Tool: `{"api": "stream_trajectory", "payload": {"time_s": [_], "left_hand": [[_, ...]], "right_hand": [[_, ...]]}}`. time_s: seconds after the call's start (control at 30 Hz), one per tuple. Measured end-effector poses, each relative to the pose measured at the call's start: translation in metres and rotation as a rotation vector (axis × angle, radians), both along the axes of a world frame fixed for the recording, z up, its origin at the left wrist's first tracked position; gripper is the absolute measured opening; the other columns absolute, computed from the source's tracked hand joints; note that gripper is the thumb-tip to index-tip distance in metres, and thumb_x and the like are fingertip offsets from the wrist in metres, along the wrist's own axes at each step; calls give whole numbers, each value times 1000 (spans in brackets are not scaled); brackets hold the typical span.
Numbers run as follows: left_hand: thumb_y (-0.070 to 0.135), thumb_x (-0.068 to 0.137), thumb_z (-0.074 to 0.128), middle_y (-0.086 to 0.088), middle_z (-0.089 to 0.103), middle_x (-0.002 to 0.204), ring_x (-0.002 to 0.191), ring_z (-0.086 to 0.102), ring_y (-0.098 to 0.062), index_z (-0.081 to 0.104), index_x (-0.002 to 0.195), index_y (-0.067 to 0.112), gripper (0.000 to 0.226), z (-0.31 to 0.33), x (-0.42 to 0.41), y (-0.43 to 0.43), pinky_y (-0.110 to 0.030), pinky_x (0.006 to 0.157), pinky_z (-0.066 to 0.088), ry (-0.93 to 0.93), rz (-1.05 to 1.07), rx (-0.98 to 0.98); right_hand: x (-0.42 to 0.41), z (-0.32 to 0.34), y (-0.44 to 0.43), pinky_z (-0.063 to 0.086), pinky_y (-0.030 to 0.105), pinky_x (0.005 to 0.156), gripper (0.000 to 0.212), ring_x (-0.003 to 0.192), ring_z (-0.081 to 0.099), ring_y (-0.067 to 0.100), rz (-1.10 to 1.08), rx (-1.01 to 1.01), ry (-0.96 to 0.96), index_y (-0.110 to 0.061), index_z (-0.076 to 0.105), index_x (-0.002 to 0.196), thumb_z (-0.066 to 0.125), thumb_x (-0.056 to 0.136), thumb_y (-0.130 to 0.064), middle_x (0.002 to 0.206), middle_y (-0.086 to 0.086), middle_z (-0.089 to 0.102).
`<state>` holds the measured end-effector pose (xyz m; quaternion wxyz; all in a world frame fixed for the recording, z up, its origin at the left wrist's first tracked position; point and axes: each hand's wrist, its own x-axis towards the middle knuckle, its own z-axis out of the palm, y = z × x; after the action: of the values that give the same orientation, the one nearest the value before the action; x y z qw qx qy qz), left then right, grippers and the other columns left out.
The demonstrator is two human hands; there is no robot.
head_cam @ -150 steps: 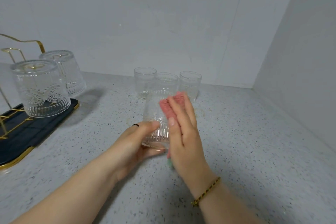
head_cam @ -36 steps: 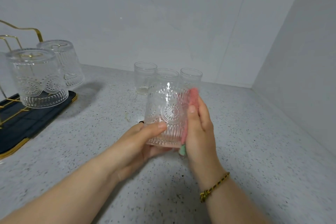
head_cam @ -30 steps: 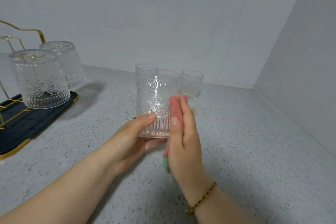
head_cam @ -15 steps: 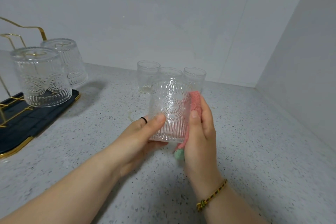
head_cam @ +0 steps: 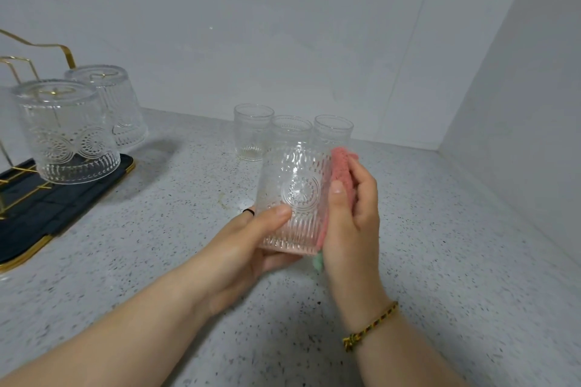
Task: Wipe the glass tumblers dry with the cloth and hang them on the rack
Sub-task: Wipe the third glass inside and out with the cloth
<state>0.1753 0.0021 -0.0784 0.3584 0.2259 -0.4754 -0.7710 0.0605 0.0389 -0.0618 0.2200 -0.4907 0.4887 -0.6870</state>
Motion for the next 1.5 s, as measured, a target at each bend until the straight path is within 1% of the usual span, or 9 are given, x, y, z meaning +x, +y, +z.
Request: {"api": "stream_trajectory", "payload": {"time_s": [0.1, 0.27, 0.47, 0.57, 0.73, 0.87, 0.93, 1.13, 1.5], "left_hand": [[39, 57, 75, -14, 71, 99, 86, 70, -22, 67, 101, 8, 53, 3, 0, -2, -27, 66, 57, 113, 43, 63], [40, 70, 57, -11, 72, 97, 84, 70, -20, 67, 101, 12, 43, 4, 2, -7, -30, 67, 58, 93, 37, 68], [46, 35, 88, -17, 69, 105, 89, 69, -26, 66, 104, 11, 81, 1, 0, -3, -37, 78, 57, 84, -70, 63], [43, 33, 89, -17, 70, 102, 87, 70, -25, 63, 107, 6, 86, 3, 2, -3, -30, 66, 58, 134, -31, 88], [44, 38, 87, -13, 71, 100, 87, 70, -21, 71, 99, 9, 72, 5, 5, -10, -27, 65, 57, 174, 15, 59], [46, 29, 88, -13, 73, 88, 79, 71, -21, 74, 87, 8, 71, 6, 6, -6, -25, 65, 56, -9, -127, -3], [49, 24, 88, -8, 74, 83, 76, 71, -16, 77, 76, 13, 65, 8, 6, 1, -20, 64, 54, -110, -215, -52], [48, 16, 89, -6, 74, 81, 73, 70, -14, 75, 74, 10, 71, 7, 12, -3, -19, 61, 53, -172, -183, -81], [49, 19, 89, -10, 74, 88, 78, 70, -19, 72, 83, 9, 78, 9, 19, -10, -22, 64, 55, -182, -228, -103]], "right_hand": [[6, -6, -1, 52, 18, 52, 26, 60, 59, 1, 100, 93, -1, -33, 43, 118, 40, 92, -30, 99, -13, 58], [20, -15, -2, 30, 26, 109, 33, 127, 29, -8, 38, -64, 343, -53, 34, 114, 35, 84, -39, 133, -35, 21], [2, -4, -1, 34, -2, 83, 32, 106, 38, -26, -21, -145, 198, -42, 38, 117, 38, 93, -20, 131, -19, 36], [1, -3, 0, 48, 9, 65, 36, 80, 57, -15, 107, 26, -17, -36, 35, 127, 35, 94, -20, 111, -23, 47], [23, -10, 3, 42, 52, 96, 40, 105, 46, 25, 97, 37, 243, -66, 30, 117, 39, 81, -50, 142, -13, 34], [13, 10, 11, 54, 29, 68, 32, 78, 61, 6, 30, -21, 103, -56, 34, 117, 36, 89, -41, 103, -53, 41], [-3, 17, 12, 50, 23, 60, 33, 85, 49, 13, -44, -81, -74, -31, 41, 125, 29, 95, -22, 87, -39, 57], [-18, 25, 12, 36, 22, 75, 29, 86, 33, -10, 15, -48, -22, -27, 51, 112, 33, 95, -11, 141, -4, 37], [-30, 28, 17, 42, 2, 66, 42, 60, 61, 6, 132, 53, 314, -39, 60, 90, 19, 86, -48, 60, 6, 61]]}}
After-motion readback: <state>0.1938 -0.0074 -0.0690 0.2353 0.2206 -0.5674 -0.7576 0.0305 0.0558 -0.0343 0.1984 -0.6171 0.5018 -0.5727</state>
